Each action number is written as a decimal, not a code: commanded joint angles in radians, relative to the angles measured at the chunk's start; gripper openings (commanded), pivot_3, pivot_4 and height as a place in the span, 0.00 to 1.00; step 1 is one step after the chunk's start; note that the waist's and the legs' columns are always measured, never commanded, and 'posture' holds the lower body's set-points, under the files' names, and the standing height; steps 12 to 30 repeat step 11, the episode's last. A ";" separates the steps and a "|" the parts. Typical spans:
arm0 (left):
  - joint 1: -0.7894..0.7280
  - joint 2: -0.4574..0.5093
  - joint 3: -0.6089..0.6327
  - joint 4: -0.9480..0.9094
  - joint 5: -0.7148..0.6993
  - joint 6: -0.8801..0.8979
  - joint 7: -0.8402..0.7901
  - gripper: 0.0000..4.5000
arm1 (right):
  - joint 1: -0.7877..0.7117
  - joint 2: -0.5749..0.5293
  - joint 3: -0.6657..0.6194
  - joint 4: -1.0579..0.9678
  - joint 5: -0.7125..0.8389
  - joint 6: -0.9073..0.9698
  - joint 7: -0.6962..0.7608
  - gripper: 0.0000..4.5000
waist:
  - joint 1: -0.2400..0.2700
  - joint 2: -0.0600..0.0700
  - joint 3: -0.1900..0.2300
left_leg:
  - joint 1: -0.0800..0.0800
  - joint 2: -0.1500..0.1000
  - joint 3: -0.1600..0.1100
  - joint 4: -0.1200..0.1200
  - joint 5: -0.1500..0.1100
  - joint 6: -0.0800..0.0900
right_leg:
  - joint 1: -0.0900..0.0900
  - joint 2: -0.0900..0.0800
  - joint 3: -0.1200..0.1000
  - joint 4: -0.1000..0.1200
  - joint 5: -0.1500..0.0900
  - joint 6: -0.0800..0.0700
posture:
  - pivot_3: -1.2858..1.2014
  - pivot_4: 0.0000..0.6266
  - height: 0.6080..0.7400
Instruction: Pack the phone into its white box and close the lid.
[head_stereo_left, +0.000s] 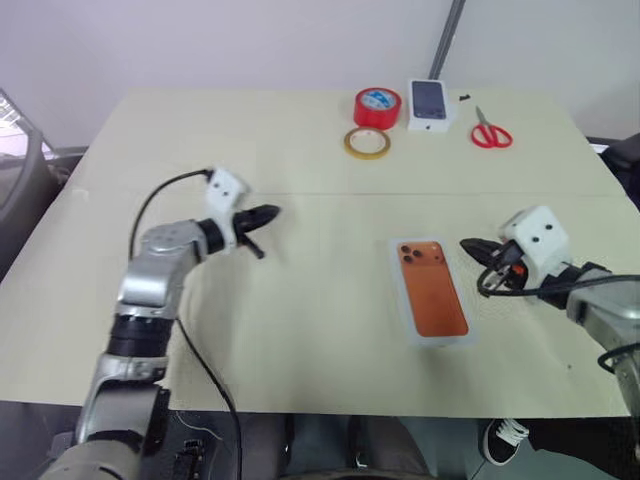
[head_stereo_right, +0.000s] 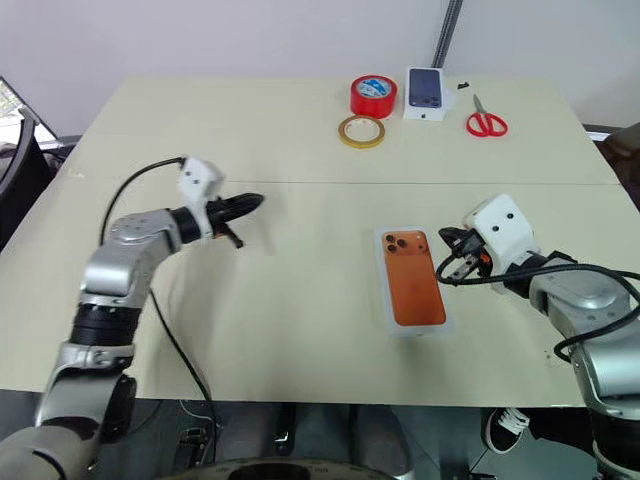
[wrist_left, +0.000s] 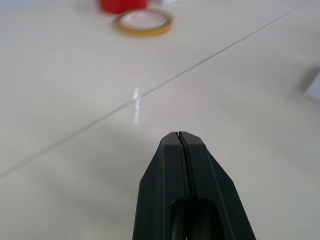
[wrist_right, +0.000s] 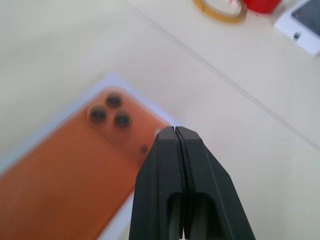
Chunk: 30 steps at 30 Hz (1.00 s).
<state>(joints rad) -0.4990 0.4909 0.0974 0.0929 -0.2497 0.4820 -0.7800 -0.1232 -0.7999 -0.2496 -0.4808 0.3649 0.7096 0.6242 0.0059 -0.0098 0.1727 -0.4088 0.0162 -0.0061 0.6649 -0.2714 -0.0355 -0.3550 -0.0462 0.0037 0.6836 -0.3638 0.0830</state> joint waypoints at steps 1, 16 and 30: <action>0.057 0.059 0.094 -0.025 -0.024 -0.036 0.021 0.00 | -0.072 0.019 0.041 0.052 0.007 -0.049 0.025 0.01 | 0.001 0.000 0.000 | 0.000 0.000 0.000 0.000 -0.001 0.001 | 0.000 0.000 0.000 0.000 0.000 0.000 | 0.52 0.24 1.00; 0.152 0.084 0.133 -0.106 -0.053 -0.019 0.070 0.00 | -0.122 0.040 0.099 0.128 -0.008 -0.103 0.049 0.01 | 0.002 0.000 0.000 | -0.001 0.000 0.000 0.000 -0.001 0.002 | -0.001 -0.001 -0.001 0.001 0.000 0.000 | 0.52 0.24 1.00; 0.152 0.084 0.133 -0.106 -0.053 -0.019 0.070 0.00 | -0.122 0.040 0.099 0.128 -0.008 -0.103 0.049 0.01 | 0.002 0.000 0.000 | -0.001 0.000 0.000 0.000 -0.001 0.002 | -0.001 -0.001 -0.001 0.001 0.000 0.000 | 0.52 0.24 1.00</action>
